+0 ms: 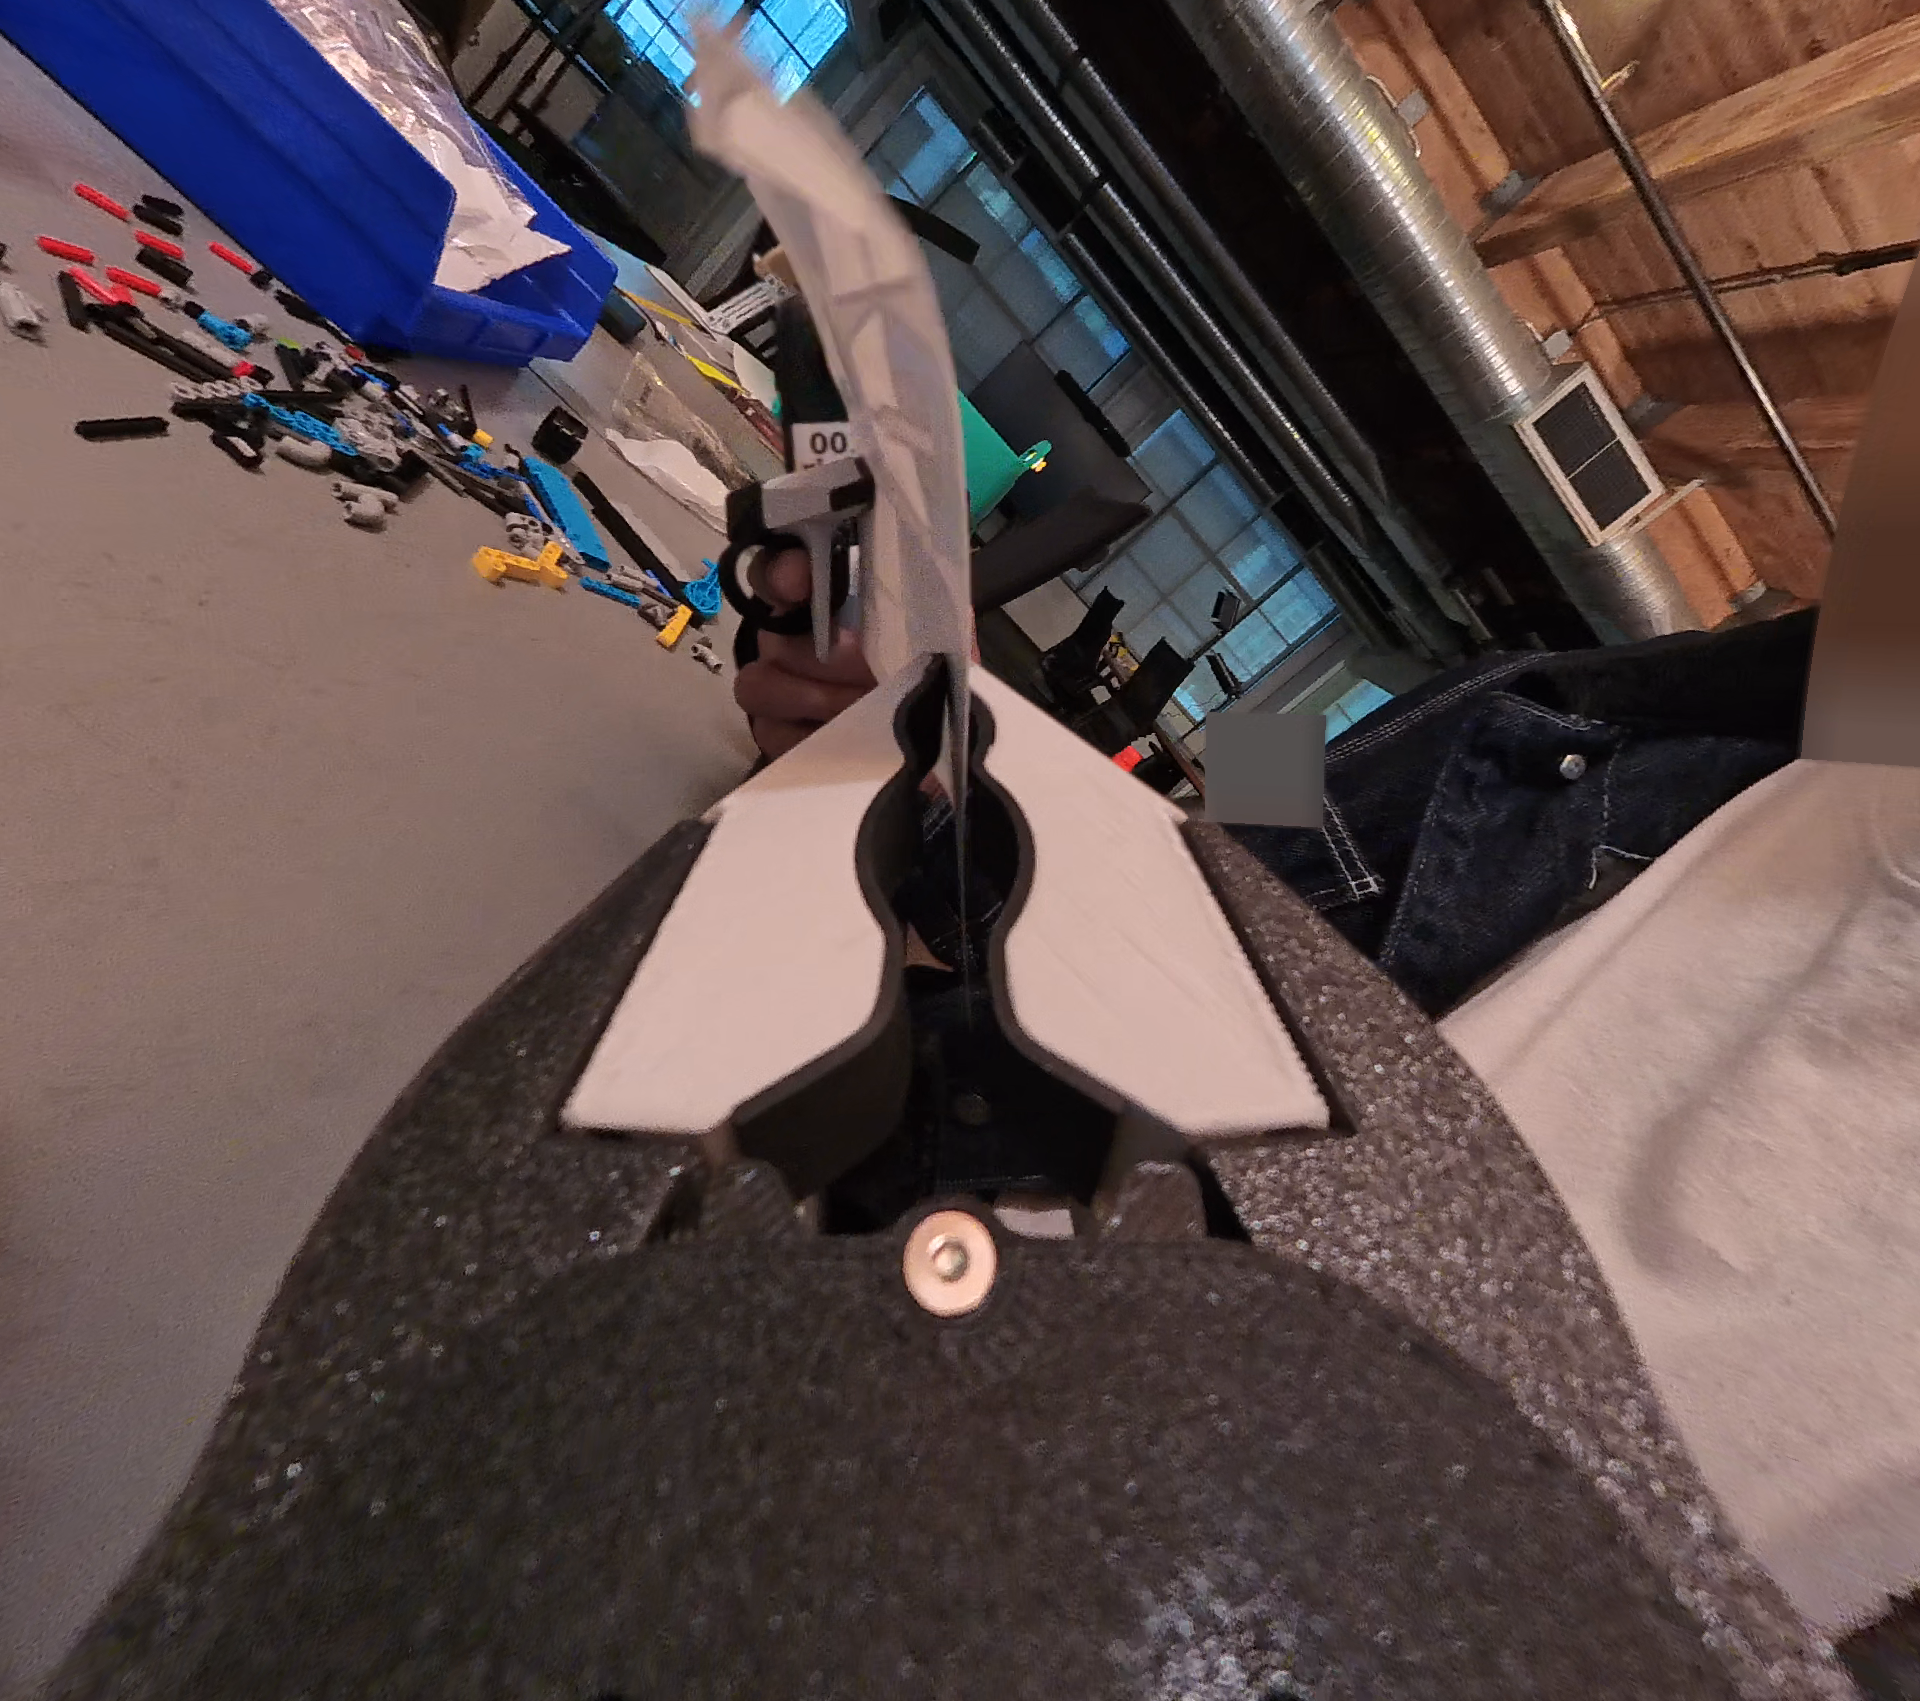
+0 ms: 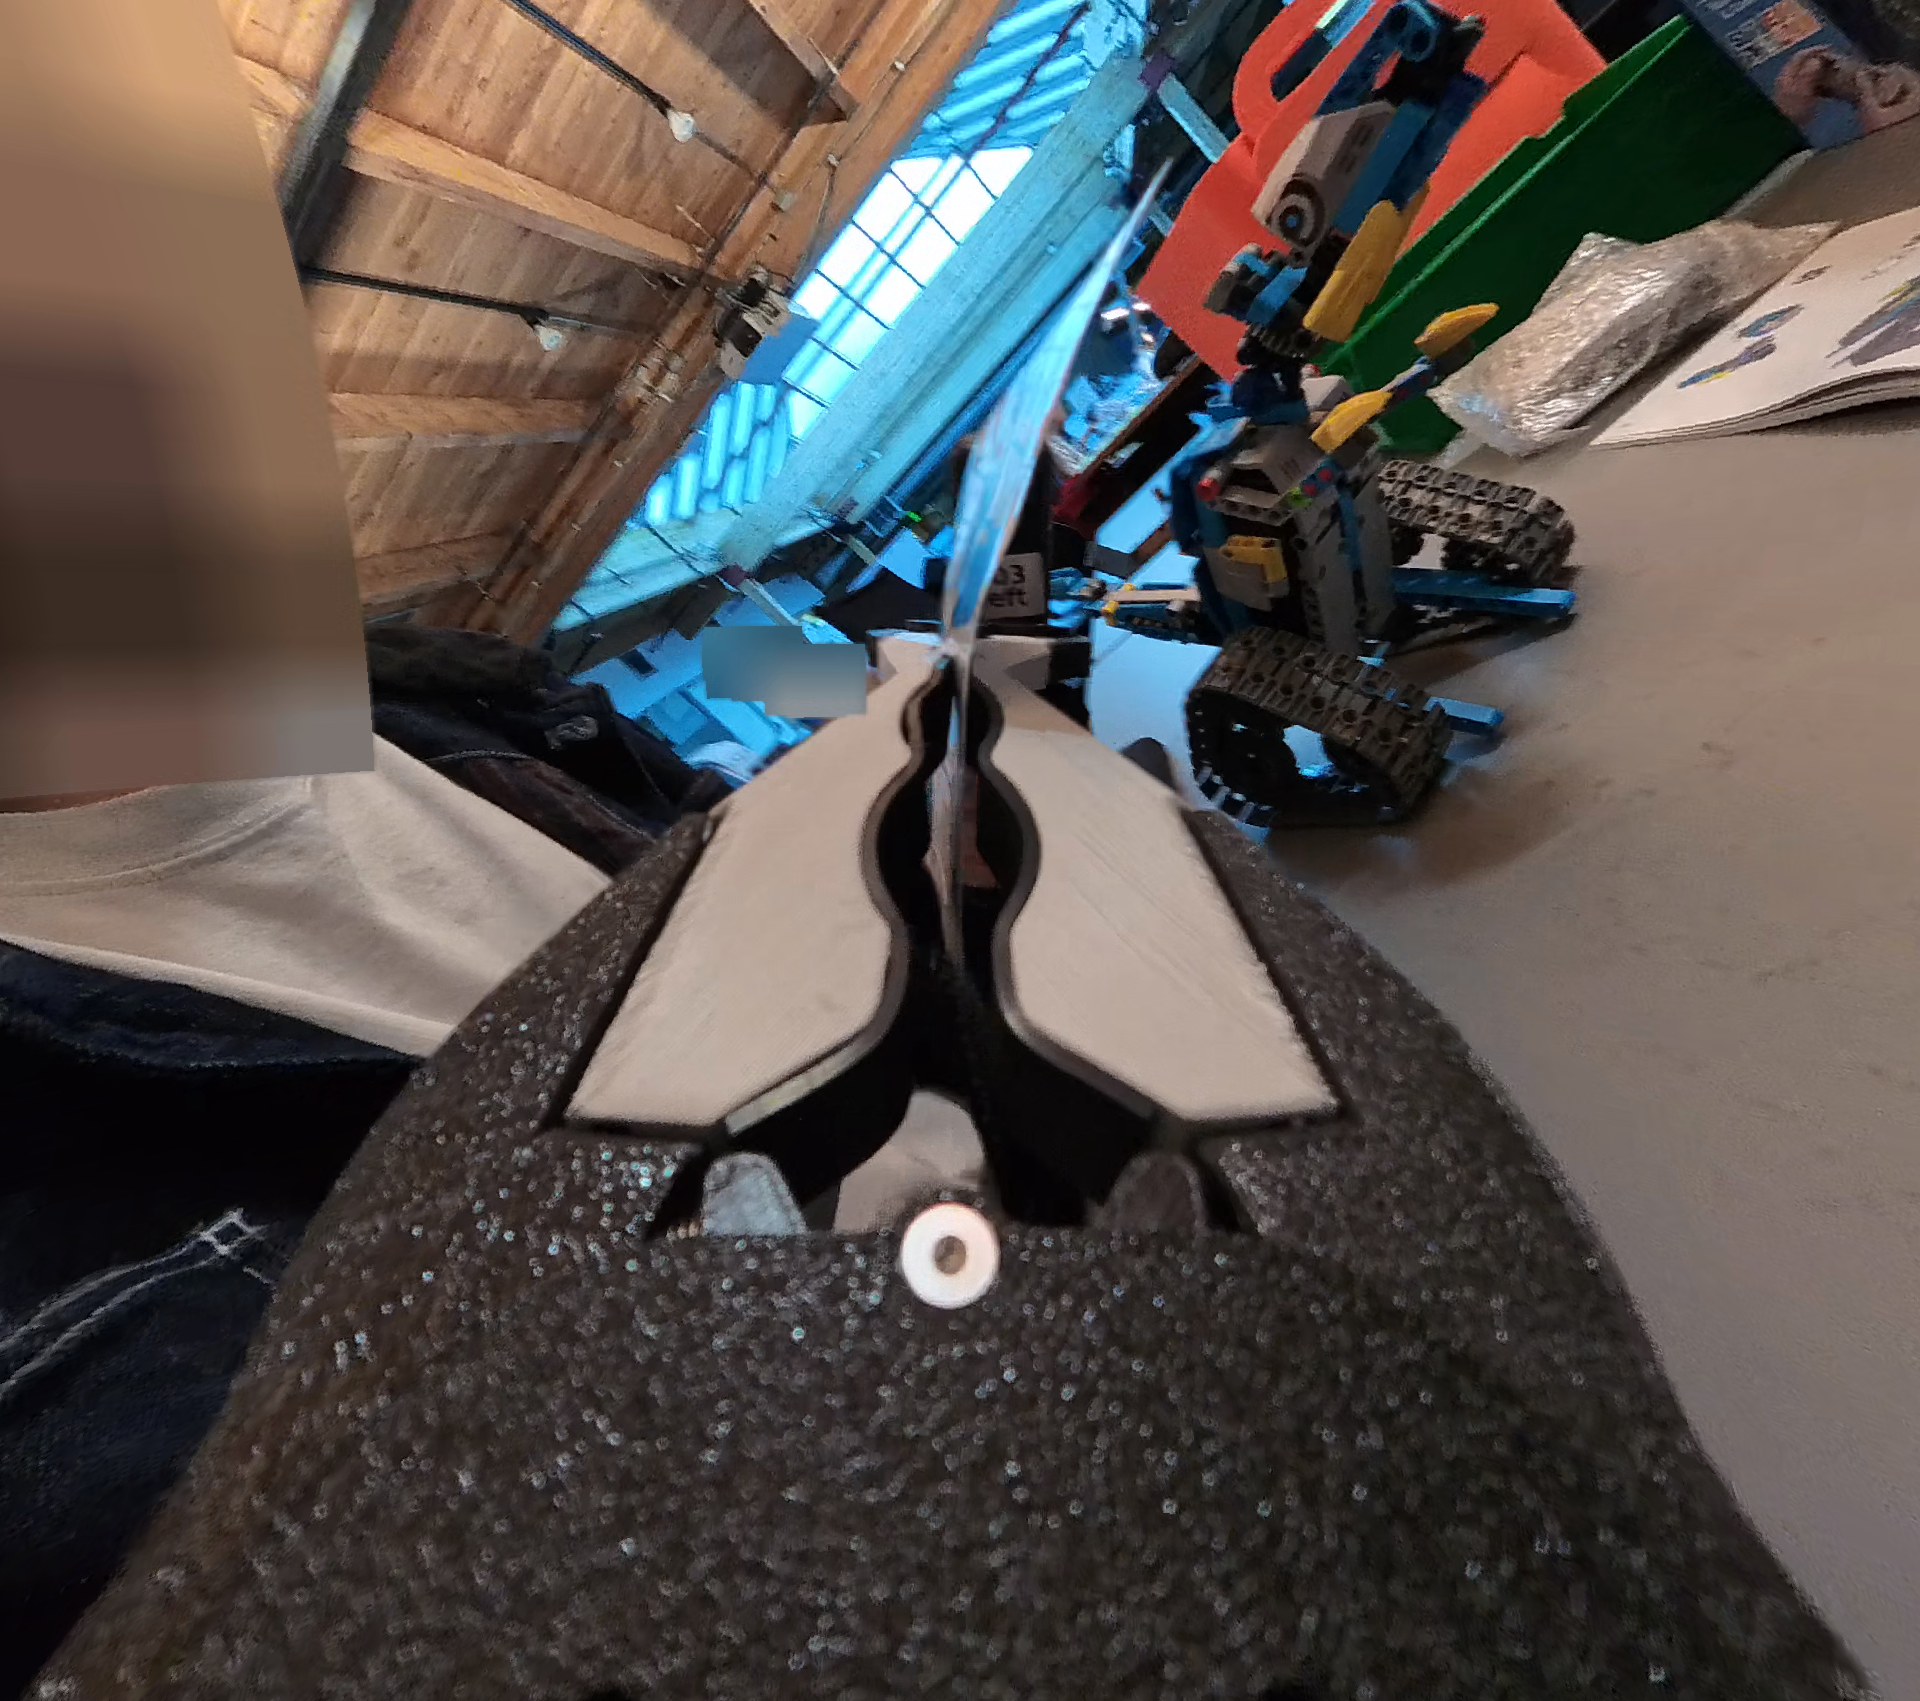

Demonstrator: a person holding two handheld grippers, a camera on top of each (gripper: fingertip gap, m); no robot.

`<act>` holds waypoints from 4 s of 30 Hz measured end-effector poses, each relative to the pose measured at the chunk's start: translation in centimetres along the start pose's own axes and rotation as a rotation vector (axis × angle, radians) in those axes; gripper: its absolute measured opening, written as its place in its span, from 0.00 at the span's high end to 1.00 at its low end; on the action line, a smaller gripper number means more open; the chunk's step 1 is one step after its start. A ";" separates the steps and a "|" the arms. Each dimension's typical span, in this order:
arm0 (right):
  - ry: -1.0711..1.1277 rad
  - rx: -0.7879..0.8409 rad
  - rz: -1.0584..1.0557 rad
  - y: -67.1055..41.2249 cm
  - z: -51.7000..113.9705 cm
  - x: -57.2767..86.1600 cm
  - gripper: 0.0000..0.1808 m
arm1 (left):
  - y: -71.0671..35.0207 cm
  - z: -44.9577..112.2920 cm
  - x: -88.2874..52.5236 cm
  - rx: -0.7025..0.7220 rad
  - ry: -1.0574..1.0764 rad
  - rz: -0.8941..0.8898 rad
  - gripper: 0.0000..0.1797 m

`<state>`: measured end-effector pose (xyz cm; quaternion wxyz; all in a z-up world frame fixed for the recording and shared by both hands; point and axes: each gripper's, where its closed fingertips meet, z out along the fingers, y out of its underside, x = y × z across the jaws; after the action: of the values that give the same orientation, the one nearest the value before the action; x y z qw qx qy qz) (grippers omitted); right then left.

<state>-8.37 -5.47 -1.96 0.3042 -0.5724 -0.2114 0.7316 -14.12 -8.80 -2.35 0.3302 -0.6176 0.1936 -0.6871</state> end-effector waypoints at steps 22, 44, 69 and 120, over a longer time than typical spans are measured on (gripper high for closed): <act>0.277 -0.475 -0.566 6.5 5.5 -3.4 0.61 | 0.3 1.2 1.5 -0.003 0.048 0.072 1.00; 0.161 -0.347 -0.369 5.3 5.6 -3.4 0.82 | 0.5 0.9 1.9 -0.004 0.031 0.113 1.00; -0.180 -0.228 -0.037 5.4 4.6 -4.1 1.00 | 2.1 1.1 3.5 -0.069 0.074 0.247 1.00; 0.051 -0.316 -0.261 5.9 4.2 -2.0 1.00 | 2.4 0.1 2.4 -0.071 0.005 0.246 1.00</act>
<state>-13.29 -10.94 -3.39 0.3079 -0.5990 -0.3883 0.6290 -13.52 -12.12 -2.23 0.3892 -0.5990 0.2928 -0.6356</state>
